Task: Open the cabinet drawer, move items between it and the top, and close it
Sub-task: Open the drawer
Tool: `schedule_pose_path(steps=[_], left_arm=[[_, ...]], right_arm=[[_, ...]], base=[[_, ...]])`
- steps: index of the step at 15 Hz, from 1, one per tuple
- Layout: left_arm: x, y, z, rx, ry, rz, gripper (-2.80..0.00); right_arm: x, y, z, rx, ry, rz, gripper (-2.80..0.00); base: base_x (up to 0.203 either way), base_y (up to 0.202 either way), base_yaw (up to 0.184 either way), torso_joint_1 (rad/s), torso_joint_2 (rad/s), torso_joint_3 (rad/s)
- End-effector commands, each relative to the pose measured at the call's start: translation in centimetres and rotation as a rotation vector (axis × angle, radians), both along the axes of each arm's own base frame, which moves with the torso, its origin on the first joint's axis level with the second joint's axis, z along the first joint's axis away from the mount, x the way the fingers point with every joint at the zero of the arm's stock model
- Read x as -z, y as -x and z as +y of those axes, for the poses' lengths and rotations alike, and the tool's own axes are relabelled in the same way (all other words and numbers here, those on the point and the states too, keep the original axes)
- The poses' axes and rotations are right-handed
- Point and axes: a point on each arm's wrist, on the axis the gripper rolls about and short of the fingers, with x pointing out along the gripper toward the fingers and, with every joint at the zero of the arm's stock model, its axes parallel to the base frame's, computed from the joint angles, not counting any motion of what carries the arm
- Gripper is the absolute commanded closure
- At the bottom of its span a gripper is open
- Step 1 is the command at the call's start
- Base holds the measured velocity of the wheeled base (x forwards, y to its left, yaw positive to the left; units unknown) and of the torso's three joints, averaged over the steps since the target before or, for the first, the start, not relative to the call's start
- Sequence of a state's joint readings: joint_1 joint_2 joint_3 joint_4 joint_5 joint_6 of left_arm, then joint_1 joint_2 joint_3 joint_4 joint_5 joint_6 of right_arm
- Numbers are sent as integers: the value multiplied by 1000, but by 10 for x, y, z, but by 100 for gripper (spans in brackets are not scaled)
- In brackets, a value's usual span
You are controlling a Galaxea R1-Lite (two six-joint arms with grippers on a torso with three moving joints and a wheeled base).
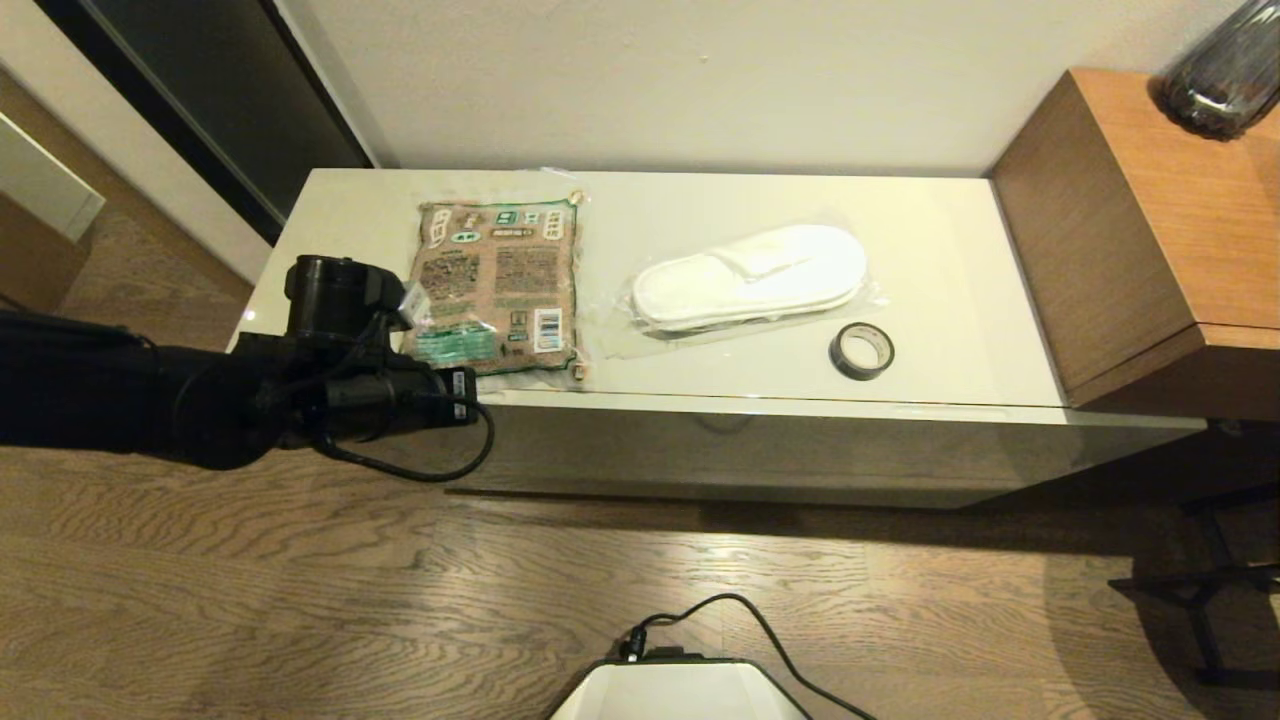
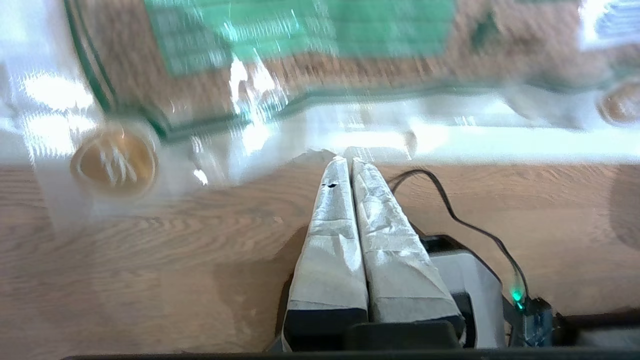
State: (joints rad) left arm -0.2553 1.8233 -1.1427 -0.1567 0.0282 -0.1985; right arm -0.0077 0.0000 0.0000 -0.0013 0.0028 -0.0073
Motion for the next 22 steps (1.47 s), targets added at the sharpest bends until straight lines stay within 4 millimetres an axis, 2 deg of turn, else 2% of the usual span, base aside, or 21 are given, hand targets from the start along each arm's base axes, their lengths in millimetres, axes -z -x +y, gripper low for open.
schedule_pose_path(steps=[1, 7, 9, 11, 14, 16, 18, 22], left_arm=[[3, -17, -4, -7, -3, 0, 0], [20, -40, -8, -6, -31, 21, 0], [29, -40, -7, -6, -39, 52, 0], [45, -27, -4, 1, -58, 117, 0], [55, -14, -2, 8, -66, 160, 0], [78, 7, 3, 12, -79, 246, 0], [89, 29, 7, 30, -76, 300, 0], [99, 76, 17, 95, -37, 394, 0]], right_arm=[[0, 0, 0, -1, 0, 0, 0], [0, 0, 0, 0, 0, 0, 0], [0, 0, 0, -1, 0, 0, 0], [0, 0, 0, 0, 0, 0, 0], [0, 0, 0, -2, 0, 1, 0], [0, 0, 0, 0, 0, 1, 0], [0, 0, 0, -2, 0, 0, 0], [0, 0, 0, 0, 0, 0, 0]], base=[[0, 0, 0, 0, 0, 0], [0, 0, 0, 0, 0, 0], [0, 0, 0, 0, 0, 0], [0, 0, 0, 0, 0, 0], [0, 0, 0, 0, 0, 0], [0, 0, 0, 0, 0, 0], [0, 0, 0, 0, 0, 0], [0, 0, 0, 0, 0, 0]])
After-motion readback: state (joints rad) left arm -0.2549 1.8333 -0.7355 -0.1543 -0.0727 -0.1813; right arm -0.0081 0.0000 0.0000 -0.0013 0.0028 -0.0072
